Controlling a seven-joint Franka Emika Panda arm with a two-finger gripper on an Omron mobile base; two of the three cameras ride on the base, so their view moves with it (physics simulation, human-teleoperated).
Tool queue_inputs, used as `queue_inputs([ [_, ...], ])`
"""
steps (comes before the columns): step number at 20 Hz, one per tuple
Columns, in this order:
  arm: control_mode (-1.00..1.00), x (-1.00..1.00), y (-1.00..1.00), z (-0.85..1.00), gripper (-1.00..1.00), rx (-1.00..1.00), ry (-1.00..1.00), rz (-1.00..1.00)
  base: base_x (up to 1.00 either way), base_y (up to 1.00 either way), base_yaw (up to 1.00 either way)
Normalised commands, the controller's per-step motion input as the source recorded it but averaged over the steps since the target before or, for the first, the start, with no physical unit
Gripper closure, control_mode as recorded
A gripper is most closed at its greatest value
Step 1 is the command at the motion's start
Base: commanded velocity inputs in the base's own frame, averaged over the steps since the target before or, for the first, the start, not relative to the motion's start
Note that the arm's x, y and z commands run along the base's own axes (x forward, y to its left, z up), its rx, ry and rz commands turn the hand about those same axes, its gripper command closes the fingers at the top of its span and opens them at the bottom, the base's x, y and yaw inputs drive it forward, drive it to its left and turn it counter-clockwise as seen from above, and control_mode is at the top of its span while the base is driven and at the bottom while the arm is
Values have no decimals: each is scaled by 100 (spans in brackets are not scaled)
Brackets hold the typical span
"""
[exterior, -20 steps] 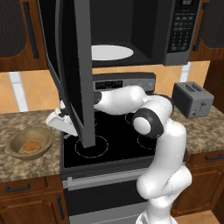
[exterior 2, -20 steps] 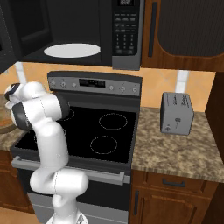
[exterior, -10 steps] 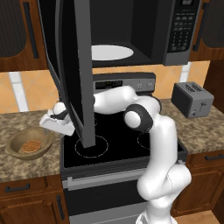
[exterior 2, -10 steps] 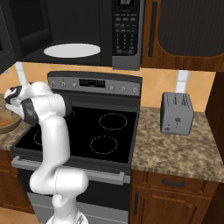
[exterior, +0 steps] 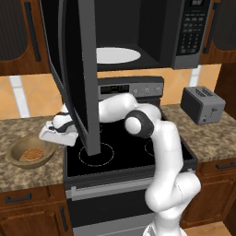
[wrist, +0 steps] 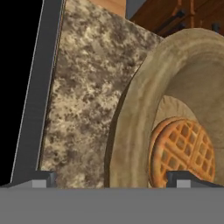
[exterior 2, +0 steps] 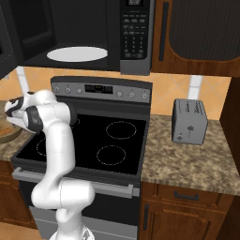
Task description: Open the microwave, place the bowl with waffle inside the microwave, then close the microwave door and turn it on.
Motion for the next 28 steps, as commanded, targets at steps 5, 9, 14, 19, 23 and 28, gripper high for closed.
queue_inputs([
  [5, -100, 0, 36, -23, 100, -12, -1, 0, 0, 0, 0],
  [9, -100, -1, 6, -21, 100, -5, 0, 0, 0, 0, 0],
  [14, -100, -12, -5, -16, 100, 0, 0, -1, 0, 0, 0],
  [19, -100, 0, -84, -2, 100, 20, 0, -16, 0, 0, 0],
  [23, -100, -6, -100, 0, 100, 23, -2, -23, 0, 0, 0],
  [28, -100, -17, -100, 0, 100, 0, -4, -31, 0, 0, 0],
])
